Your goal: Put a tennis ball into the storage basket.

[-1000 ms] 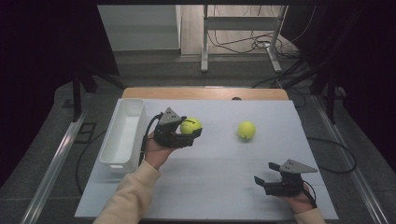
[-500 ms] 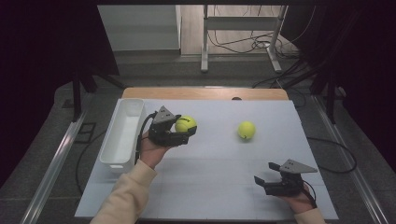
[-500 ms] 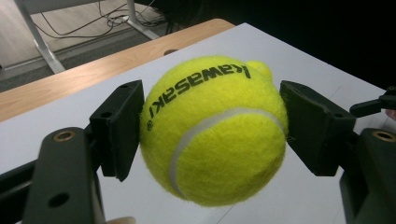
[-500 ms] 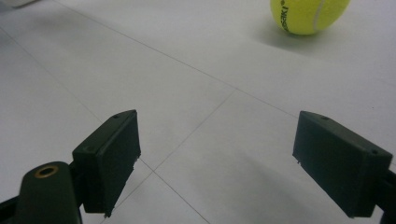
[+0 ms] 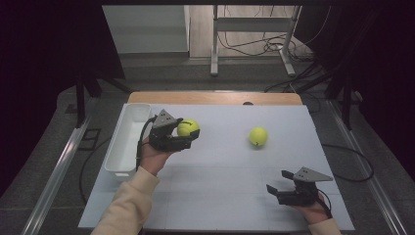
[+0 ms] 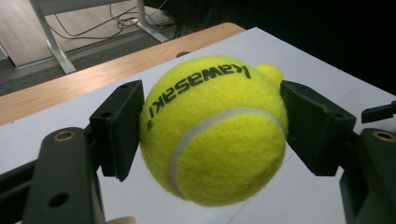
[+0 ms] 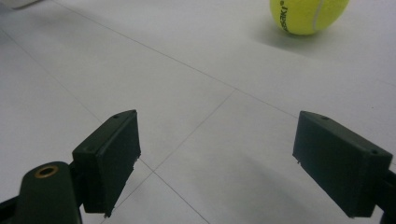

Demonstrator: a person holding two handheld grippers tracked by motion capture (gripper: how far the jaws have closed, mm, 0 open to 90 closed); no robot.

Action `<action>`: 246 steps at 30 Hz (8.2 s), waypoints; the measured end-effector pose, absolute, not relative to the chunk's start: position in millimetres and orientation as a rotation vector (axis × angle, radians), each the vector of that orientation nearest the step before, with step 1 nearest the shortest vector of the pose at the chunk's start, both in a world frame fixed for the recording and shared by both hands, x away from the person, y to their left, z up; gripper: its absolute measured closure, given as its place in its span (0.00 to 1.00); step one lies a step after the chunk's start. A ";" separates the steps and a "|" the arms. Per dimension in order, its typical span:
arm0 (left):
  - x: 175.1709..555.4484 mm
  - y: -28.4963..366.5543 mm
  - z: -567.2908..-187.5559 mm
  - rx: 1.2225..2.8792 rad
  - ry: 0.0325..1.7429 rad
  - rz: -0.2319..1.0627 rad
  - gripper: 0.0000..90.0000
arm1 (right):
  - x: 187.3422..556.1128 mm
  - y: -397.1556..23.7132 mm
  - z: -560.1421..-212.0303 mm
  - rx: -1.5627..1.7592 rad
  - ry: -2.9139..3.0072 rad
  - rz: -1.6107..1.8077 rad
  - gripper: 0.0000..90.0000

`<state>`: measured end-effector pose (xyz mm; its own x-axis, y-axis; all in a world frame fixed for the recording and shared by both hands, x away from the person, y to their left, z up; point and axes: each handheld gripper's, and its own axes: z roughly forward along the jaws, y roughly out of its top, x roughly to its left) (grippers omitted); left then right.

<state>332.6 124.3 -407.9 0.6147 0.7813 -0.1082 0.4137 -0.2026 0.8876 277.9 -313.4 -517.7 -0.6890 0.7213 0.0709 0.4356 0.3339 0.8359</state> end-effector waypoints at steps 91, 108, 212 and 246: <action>360.4 232.6 -400.2 1.755 1.279 0.691 0.29 | 277.8 -313.9 -517.5 1.037 2.287 1.288 0.18; 371.8 258.6 -407.1 1.733 1.391 0.713 0.29 | 277.5 -313.5 -517.0 1.035 2.286 1.291 0.18; 387.0 257.2 -422.8 1.808 1.396 0.598 0.18 | 275.7 -313.1 -516.1 1.028 2.283 1.287 0.18; 344.8 222.0 -404.3 1.762 1.153 0.481 0.19 | 278.4 -312.4 -515.4 1.032 2.273 1.308 0.18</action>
